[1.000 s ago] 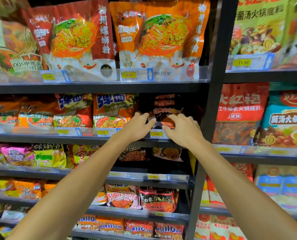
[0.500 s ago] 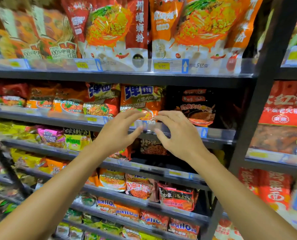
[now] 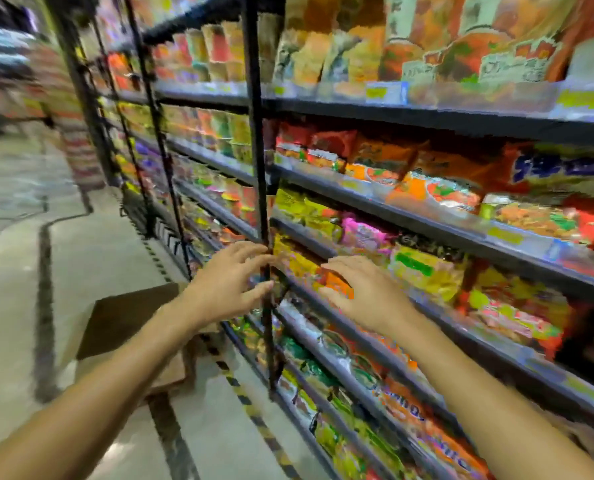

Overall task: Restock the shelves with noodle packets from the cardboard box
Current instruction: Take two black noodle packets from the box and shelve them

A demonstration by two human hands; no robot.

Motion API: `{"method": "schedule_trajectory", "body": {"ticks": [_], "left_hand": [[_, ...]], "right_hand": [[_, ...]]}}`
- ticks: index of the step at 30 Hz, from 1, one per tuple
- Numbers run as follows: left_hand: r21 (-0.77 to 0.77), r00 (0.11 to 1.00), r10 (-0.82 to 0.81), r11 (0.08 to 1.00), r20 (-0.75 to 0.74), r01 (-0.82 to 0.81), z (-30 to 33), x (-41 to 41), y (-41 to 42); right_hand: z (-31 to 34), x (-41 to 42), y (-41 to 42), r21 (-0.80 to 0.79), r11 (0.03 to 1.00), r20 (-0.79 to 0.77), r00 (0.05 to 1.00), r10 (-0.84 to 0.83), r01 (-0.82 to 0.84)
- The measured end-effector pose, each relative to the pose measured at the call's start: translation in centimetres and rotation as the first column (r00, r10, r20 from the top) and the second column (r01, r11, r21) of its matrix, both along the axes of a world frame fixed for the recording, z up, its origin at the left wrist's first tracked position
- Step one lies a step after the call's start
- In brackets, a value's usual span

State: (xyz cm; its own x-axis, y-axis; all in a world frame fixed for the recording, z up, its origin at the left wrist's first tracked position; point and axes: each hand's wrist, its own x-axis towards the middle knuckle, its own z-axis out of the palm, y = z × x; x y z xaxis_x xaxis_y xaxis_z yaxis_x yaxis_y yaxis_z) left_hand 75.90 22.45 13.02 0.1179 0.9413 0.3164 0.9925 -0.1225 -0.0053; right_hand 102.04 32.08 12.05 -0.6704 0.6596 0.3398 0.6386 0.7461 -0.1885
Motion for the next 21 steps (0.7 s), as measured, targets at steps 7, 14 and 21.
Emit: {"method": "schedule_trajectory", "body": {"ticks": [7,14,21], "left_hand": [[-0.16,0.932,0.363,0.921,0.019,-0.356,-5.5,-17.9,-6.5],[-0.332,0.782,0.616,0.761,0.098,-0.558,-13.4,-31.9,-9.7],[-0.433,0.665,0.74,0.633,0.097,-0.641,-19.5,-47.1,-7.0]], "right_hand": [[-4.9,-19.1,2.0,-0.134,0.975,0.104,0.976,0.194,-0.179],[-11.3,-34.9,6.2,-0.236,0.922,0.172,0.921,0.349,-0.306],[-18.3,-51.5,13.3,-0.403,0.846,0.211,0.864,0.456,-0.348]]}}
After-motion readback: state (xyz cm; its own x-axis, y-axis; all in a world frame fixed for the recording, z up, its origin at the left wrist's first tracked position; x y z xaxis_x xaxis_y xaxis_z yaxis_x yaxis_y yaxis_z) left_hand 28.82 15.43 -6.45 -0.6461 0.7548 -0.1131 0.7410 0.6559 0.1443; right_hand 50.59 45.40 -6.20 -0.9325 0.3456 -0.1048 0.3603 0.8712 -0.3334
